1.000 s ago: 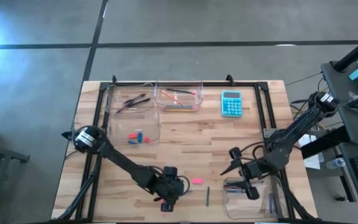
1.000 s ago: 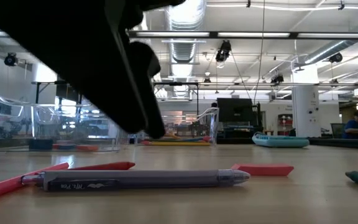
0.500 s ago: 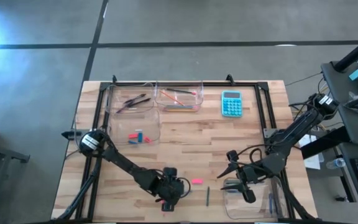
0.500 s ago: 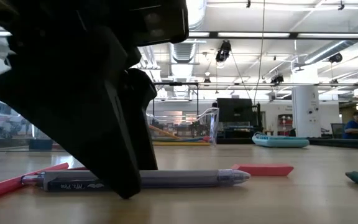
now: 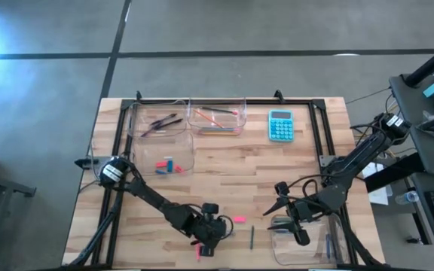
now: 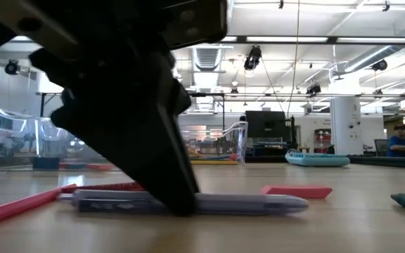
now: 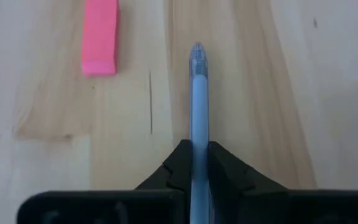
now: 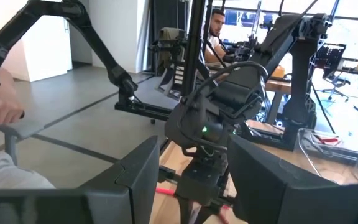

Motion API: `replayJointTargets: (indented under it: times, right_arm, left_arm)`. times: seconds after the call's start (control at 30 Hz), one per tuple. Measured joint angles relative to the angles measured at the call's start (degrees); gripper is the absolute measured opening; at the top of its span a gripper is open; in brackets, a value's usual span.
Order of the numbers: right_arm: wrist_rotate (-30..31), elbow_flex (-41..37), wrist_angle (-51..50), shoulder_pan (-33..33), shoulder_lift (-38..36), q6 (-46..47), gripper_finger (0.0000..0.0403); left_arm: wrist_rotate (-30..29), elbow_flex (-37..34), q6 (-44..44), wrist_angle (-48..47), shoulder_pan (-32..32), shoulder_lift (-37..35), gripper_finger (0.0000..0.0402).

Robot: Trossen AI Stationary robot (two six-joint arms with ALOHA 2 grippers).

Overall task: Sort crayons/erasers/pens/pencils in bins
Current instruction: Put the light blue pen into the top left transparent bin

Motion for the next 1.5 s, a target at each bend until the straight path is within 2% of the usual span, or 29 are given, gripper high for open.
replayJointTargets:
  times: [0.2, 0.47, 0.53, 0.63, 0.77, 0.87, 0.97, 1.13, 1.23, 1.37, 1.5]
  right_arm:
    - [0.0, 0.0, -0.3, 0.0, 0.0, 0.2, 0.0178]
    - [0.0, -0.1, -1.4, 0.0, 0.0, 0.7, 0.0178]
    - [0.0, -0.1, -1.4, 0.0, 0.0, 0.6, 0.0178]
    - [0.1, -0.1, -1.4, 0.0, 0.0, 0.6, 0.0178]
    - [0.0, -0.1, -1.5, 0.0, 0.0, 0.1, 0.0178]
    - [0.0, -0.1, -1.3, 0.0, 0.0, 0.0, 0.0178]
    - [0.1, -0.1, -1.3, 0.0, 0.0, 0.0, 0.0178]
    - [0.1, -0.1, -1.3, 0.0, 0.0, 0.0, 0.0178]
    - [0.1, -0.1, -1.3, 0.0, 0.0, -0.1, 0.0178]
    - [0.0, -0.2, -1.3, -0.1, 0.0, -0.4, 0.0178]
    - [0.0, -0.3, -1.4, -0.1, 0.0, -0.9, 0.0178]
  left_arm:
    - [0.0, 2.0, 0.6, 0.5, 1.5, -0.7, 0.0018]
    - [-0.6, 2.6, 2.3, -1.6, 2.6, -7.6, 0.0016]
    - [-3.0, 2.8, 3.5, -4.6, 2.7, -10.4, 0.0015]
    - [-9.9, 2.7, 4.9, -12.9, 3.0, -16.3, 0.0015]
    - [-19.0, 1.9, 5.5, -28.3, 5.9, -24.8, 0.0014]
    - [-26.0, 0.0, 4.9, -40.5, 11.7, -31.6, 0.0014]
    - [-27.7, -2.9, 5.1, -46.4, 22.0, -37.7, 0.0014]
    - [-20.4, -8.6, 10.8, -45.5, 43.2, -44.5, 0.0013]
    - [-17.0, -11.1, 13.6, -44.5, 52.8, -45.8, 0.0014]
    - [-14.0, -12.5, 14.0, -44.1, 59.8, -46.2, 0.0037]
    - [-9.5, -12.3, 15.5, -45.0, 61.2, -45.8, 0.0095]
